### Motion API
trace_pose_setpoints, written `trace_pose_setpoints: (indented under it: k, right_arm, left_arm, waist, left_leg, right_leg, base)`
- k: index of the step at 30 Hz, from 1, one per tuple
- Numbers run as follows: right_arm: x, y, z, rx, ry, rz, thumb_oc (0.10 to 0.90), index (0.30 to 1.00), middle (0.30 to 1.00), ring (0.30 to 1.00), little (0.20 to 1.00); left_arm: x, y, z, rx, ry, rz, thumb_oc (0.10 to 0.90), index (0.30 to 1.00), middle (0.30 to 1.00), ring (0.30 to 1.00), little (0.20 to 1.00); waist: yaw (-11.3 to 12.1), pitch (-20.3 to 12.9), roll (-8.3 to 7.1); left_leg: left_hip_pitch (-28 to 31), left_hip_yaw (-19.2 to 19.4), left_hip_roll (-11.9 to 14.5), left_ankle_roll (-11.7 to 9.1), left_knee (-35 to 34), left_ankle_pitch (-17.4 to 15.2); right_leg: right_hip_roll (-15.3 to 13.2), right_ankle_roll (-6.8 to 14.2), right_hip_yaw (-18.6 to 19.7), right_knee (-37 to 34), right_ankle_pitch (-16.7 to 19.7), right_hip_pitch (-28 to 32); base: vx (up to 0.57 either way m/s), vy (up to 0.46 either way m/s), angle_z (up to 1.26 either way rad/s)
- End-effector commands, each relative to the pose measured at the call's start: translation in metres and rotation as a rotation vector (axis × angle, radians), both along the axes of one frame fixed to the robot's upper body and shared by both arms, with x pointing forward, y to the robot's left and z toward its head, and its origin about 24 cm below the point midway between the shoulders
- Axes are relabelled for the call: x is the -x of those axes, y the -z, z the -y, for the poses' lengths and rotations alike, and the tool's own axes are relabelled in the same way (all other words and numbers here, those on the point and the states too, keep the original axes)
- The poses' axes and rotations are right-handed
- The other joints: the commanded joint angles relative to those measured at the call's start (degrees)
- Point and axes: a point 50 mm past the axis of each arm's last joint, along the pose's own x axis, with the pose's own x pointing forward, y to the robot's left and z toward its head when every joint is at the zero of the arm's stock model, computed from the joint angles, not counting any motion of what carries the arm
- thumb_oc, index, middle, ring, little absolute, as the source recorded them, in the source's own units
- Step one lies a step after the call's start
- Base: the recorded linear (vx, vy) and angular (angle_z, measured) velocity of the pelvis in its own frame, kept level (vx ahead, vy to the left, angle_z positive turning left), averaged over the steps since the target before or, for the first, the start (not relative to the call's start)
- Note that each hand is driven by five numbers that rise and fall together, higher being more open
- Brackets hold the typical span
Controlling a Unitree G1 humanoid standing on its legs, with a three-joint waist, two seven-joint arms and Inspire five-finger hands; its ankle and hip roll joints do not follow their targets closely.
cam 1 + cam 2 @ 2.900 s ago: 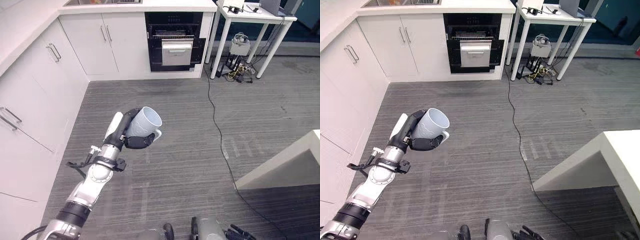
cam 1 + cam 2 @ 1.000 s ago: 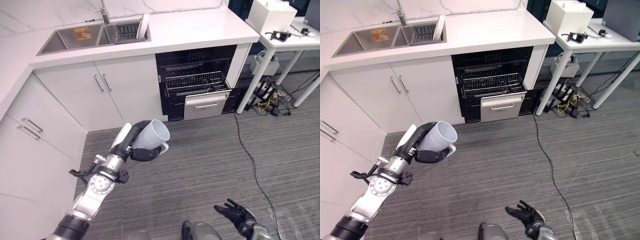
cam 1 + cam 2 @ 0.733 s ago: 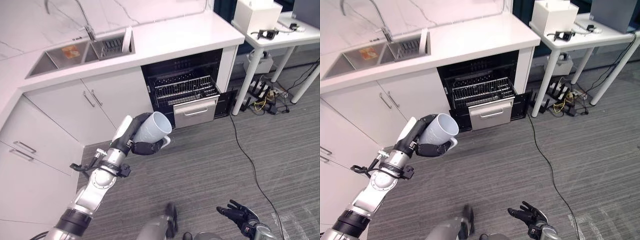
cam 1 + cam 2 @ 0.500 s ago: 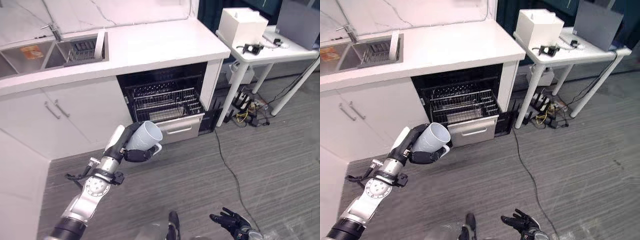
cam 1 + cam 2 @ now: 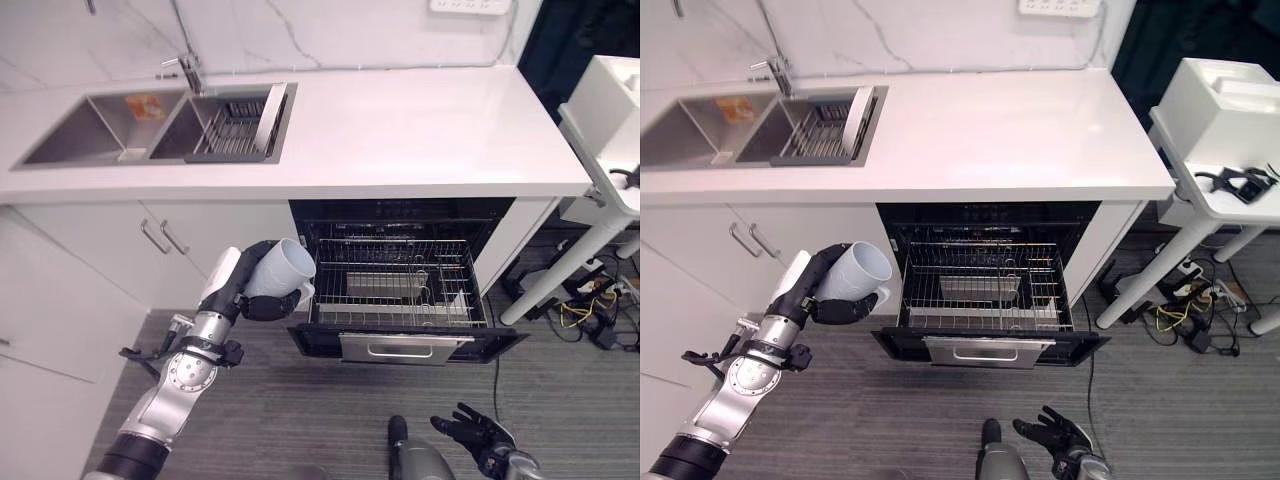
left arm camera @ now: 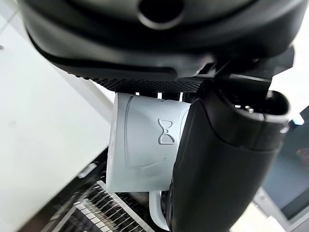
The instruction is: Place the dishes in the dishwasher.
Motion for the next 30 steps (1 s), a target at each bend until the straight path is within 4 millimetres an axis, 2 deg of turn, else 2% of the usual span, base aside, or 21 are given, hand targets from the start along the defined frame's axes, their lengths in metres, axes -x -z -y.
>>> trace_pose_setpoints:
  k: [1, 8, 10, 12, 14, 15, 17, 21, 26, 28, 30]
  right_arm:
    - [0.008, -0.001, 0.01, 0.029, -0.013, -0.012, 0.8, 0.9, 0.9, 0.9, 0.9]
    - [0.011, -0.002, 0.018, 0.042, -0.009, -0.02, 0.8, 0.9, 0.9, 0.9, 0.9]
    - [0.013, -0.002, 0.02, 0.048, 0.001, -0.026, 0.8, 0.9, 0.9, 0.9, 0.9]
    - [0.016, -0.002, 0.024, 0.055, 0.032, -0.028, 0.8, 0.9, 0.9, 0.9, 0.9]
    - [0.02, -0.002, 0.028, 0.06, 0.069, -0.024, 0.8, 0.9, 0.9, 0.9, 0.9]
    - [0.024, -0.003, 0.033, 0.068, 0.104, -0.025, 0.8, 0.9, 0.9, 0.9, 0.9]
    - [0.026, -0.003, 0.036, 0.072, 0.125, -0.028, 0.8, 0.9, 0.9, 0.9, 0.9]
    - [0.033, 0.0, 0.036, 0.066, 0.186, -0.046, 0.8, 0.9, 0.9, 0.9, 0.9]
    - [0.059, 0.009, 0.035, 0.053, 0.379, -0.113, 0.8, 0.9, 0.9, 0.9, 0.9]
    - [0.065, 0.006, 0.04, 0.058, 0.463, -0.06, 0.8, 0.9, 0.9, 0.9, 0.9]
    - [0.06, -0.001, 0.045, 0.069, 0.515, 0.034, 0.8, 0.9, 0.9, 0.9, 0.9]
  left_arm:
    - [-0.005, -0.086, 0.008, 0.023, 0.057, 0.394, 0.4, 0.3, 0.3, 0.3, 0.3]
    - [-0.003, -0.096, 0.003, 0.038, 0.048, 0.417, 0.4, 0.3, 0.3, 0.3, 0.3]
    - [-0.002, -0.097, 0.003, 0.044, 0.056, 0.417, 0.4, 0.3, 0.3, 0.3, 0.3]
    - [-0.003, -0.098, 0.006, 0.05, 0.081, 0.411, 0.4, 0.3, 0.3, 0.3, 0.3]
    - [-0.005, -0.1, 0.01, 0.055, 0.111, 0.409, 0.4, 0.3, 0.3, 0.3, 0.3]
    - [-0.007, -0.102, 0.016, 0.064, 0.145, 0.41, 0.4, 0.3, 0.3, 0.3, 0.3]
    - [-0.009, -0.102, 0.021, 0.069, 0.165, 0.41, 0.4, 0.3, 0.3, 0.3, 0.3]
    - [-0.012, -0.103, 0.027, 0.074, 0.198, 0.395, 0.4, 0.3, 0.3, 0.3, 0.3]
    - [-0.019, -0.096, 0.035, 0.122, 0.252, 0.34, 0.4, 0.3, 0.3, 0.3, 0.3]
    - [-0.022, -0.094, 0.04, 0.203, 0.271, 0.305, 0.4, 0.3, 0.3, 0.3, 0.3]
    - [-0.024, -0.09, 0.045, 0.278, 0.28, 0.271, 0.4, 0.3, 0.3, 0.3, 0.3]
  waist:
    - [-2.4, -2.55, 1.14]
    - [-2.56, -2.73, 1.61]
    - [-2.7, -2.64, 1.51]
    - [-3.27, -2.53, 1.82]
    - [-4.15, -2.35, 2.85]
    - [-5.15, -2.06, 3.57]
    - [-5.91, -2.05, 3.63]
    - [-6.33, -2.62, 3.82]
    - [-7.15, -3.74, 3.1]
    - [-8.1, -3.76, 2.34]
    - [-9.11, -3.75, 1.5]
  left_leg:
    - [-0.8, -0.21, 0.45, 1.04, -2.62, 2.79]
    - [-0.79, -0.23, 1.01, 0.02, -2.62, 3.88]
    - [-0.53, 0.63, 1.08, -0.1, -2.62, 5.4]
    - [-1.15, 2.27, 2.07, -0.19, -2.62, 5.99]
    - [-3.02, 4.4, 3.78, -1.0, -2.62, 6.66]
    - [-5.56, 7.23, 5.48, -2.03, -2.62, 8.26]
    - [-6.2, 8.95, 6.73, -2.22, -2.62, 8.72]
    - [-6.47, 7.86, 5.87, -1.86, -2.62, 7.73]
    - [-5.2, 8.44, 4.23, -0.86, -2.62, 5.15]
    - [-4.02, 9.65, 4.0, 0.03, -2.62, 4.21]
    - [-3.17, 10.64, 3.7, 0.85, -2.62, 3.36]
  right_leg:
    - [-2.52, 7.67, 1.17, 1.88, -10.94, 3.71]
    - [-1.28, 5.95, 0.81, 1.88, -12.37, 4.58]
    - [-1.08, 5.43, 0.86, 1.88, -12.7, 4.96]
    - [-0.83, 5.02, 0.02, 1.88, -12.96, 5.33]
    - [-0.39, 5.01, -1.35, 1.88, -13.31, 5.63]
    - [-0.36, 5.06, -2.7, 1.88, -13.93, 6.29]
    - [-1.15, 5.29, -3.56, 1.88, -13.91, 6.31]
    - [-2.28, 6.14, -3.9, 1.88, -13.18, 5.51]
    - [-3.67, 7.96, -4.04, 1.88, -12.0, 5.22]
    - [-4.01, 8.65, -3.33, 1.88, -11.16, 5.27]
    - [-4.11, 9.2, -2.1, 1.88, -10.5, 5.06]
  base:
    - [0.07, -0.135, -0.02]
    - [0.06, -0.094, 0.04]
    - [0.05, -0.045, 0.09]
    - [0.0, 0.036, 0.14]
    - [-0.03, 0.134, 0.28]
    - [-0.01, 0.141, 0.7]
    - [-0.04, 0.169, 0.77]
    - [-0.03, 0.145, 0.33]
    - [0.01, 0.109, -0.02]
    - [0.02, 0.068, -0.39]
    - [0.0, 0.027, -0.48]
